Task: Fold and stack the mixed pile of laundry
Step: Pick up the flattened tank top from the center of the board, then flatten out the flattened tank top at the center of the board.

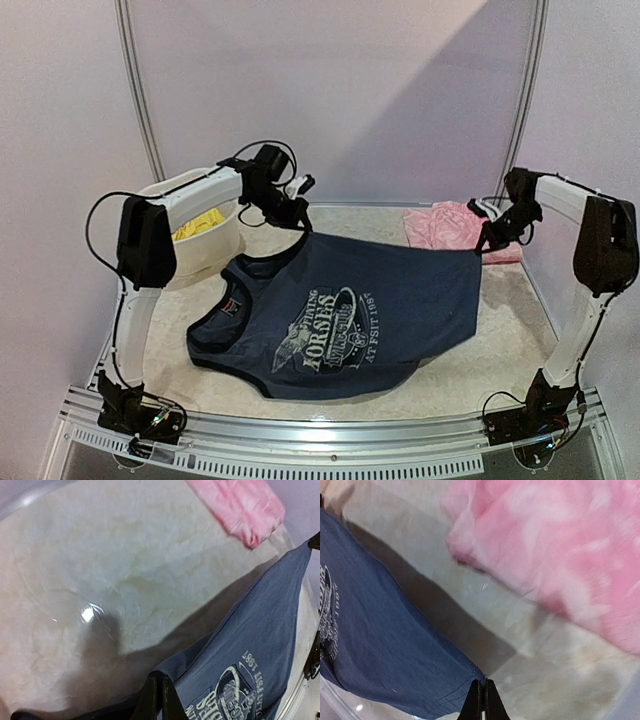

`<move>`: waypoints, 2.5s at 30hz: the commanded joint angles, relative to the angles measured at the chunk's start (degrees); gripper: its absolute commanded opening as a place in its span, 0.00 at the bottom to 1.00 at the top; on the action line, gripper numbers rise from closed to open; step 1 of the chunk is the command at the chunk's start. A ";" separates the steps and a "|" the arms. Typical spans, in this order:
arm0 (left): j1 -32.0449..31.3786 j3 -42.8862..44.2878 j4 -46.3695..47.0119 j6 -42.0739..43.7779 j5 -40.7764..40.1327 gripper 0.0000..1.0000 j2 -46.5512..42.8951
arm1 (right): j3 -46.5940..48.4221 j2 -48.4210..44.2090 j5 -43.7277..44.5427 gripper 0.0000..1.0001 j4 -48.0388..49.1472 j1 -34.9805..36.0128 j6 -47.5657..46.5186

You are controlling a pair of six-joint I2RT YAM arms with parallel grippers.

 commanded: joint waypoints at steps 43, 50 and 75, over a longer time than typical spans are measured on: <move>-48.74 -20.75 11.79 11.51 -47.48 0.00 -65.03 | 23.81 -56.72 -14.84 0.00 -13.97 -1.04 -4.08; -57.63 -16.33 13.45 21.94 -62.02 0.00 -59.61 | 23.91 -58.20 -15.79 0.00 -13.17 -1.84 -2.49; -17.26 -27.27 24.47 11.83 -47.12 0.00 -21.09 | -13.78 -16.30 -6.02 0.00 28.26 -0.30 6.47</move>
